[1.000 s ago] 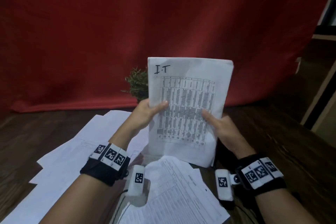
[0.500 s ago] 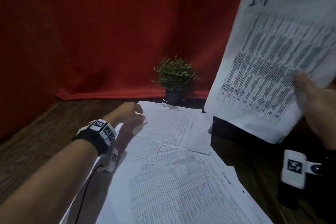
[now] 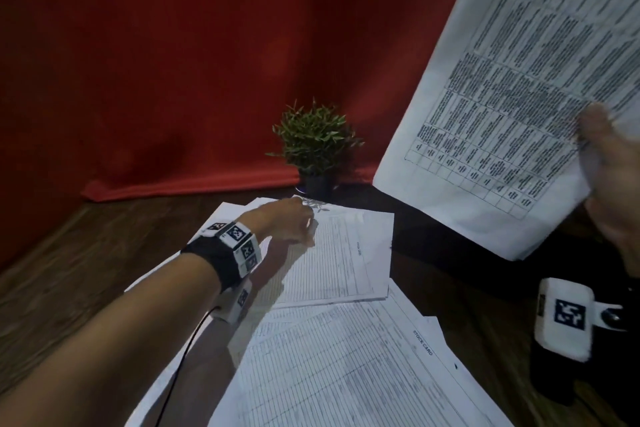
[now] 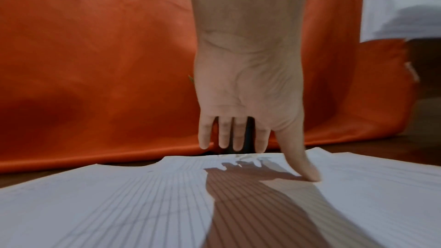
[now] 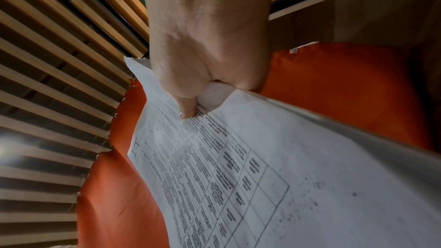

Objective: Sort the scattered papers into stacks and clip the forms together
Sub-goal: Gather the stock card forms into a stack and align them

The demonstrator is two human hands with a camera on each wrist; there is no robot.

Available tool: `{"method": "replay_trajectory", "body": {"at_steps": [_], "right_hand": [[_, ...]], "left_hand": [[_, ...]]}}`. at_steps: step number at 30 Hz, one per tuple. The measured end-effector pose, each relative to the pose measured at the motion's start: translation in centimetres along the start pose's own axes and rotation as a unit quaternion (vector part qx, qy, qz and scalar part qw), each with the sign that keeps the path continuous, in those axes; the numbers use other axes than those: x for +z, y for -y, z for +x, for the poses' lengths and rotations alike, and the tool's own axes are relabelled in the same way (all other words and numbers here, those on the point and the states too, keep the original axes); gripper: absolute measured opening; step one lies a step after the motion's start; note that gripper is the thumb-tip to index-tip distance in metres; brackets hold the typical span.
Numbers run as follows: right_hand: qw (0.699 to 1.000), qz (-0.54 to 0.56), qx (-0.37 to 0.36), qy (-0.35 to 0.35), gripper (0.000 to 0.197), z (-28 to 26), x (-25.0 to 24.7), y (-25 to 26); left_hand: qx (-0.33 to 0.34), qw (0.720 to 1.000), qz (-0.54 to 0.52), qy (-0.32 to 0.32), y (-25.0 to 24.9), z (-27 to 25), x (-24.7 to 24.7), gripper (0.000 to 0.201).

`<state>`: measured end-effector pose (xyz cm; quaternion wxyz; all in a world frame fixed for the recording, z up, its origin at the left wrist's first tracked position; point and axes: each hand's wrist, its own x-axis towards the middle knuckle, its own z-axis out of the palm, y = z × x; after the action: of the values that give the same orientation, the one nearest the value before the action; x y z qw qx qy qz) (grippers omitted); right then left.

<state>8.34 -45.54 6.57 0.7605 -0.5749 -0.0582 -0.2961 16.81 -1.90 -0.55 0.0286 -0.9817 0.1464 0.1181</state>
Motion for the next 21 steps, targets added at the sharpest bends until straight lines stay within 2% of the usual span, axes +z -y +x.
{"method": "replay_trajectory", "body": {"at_steps": [2, 4, 7, 11, 14, 16, 17, 20, 21], "right_hand": [[1.000, 0.009, 0.000, 0.011, 0.056, -1.0, 1.3, 0.9], [1.000, -0.003, -0.015, 0.010, 0.054, -1.7, 2.1, 1.5], [1.000, -0.006, -0.027, -0.016, 0.059, -2.4, 2.3, 2.4], [0.999, -0.026, -0.021, -0.012, 0.034, -3.2, 2.1, 2.8], [0.999, -0.031, -0.021, -0.013, 0.021, -3.2, 1.9, 2.9], [0.999, -0.048, -0.022, -0.005, 0.022, -3.2, 2.0, 3.1], [0.998, -0.054, -0.024, -0.006, 0.025, -3.2, 2.0, 3.1], [0.998, -0.059, -0.016, -0.008, 0.045, -3.5, 2.0, 3.3], [0.998, -0.057, -0.014, -0.012, 0.045, -3.5, 2.0, 3.2]], "left_hand": [[-0.021, 0.996, -0.069, 0.046, 0.5, 0.7, -0.6, 0.087], [-0.054, 0.987, -0.117, 0.100, 1.5, 1.4, -0.8, 0.105], [-0.065, 0.990, -0.090, 0.083, 2.1, 2.1, -1.0, 0.108], [-0.051, 0.994, -0.097, 0.011, 3.8, 2.0, -0.7, 0.084], [-0.097, 0.990, -0.097, -0.033, 6.1, 1.3, 0.2, 0.054], [-0.109, 0.991, -0.068, -0.028, 6.4, 0.4, -0.2, 0.026], [-0.105, 0.993, -0.054, -0.019, 6.7, 0.0, -0.7, 0.018], [-0.094, 0.994, -0.047, -0.041, 7.6, -0.9, -2.6, 0.018], [-0.085, 0.994, -0.049, -0.052, 7.6, -1.3, -3.7, 0.020]]}}
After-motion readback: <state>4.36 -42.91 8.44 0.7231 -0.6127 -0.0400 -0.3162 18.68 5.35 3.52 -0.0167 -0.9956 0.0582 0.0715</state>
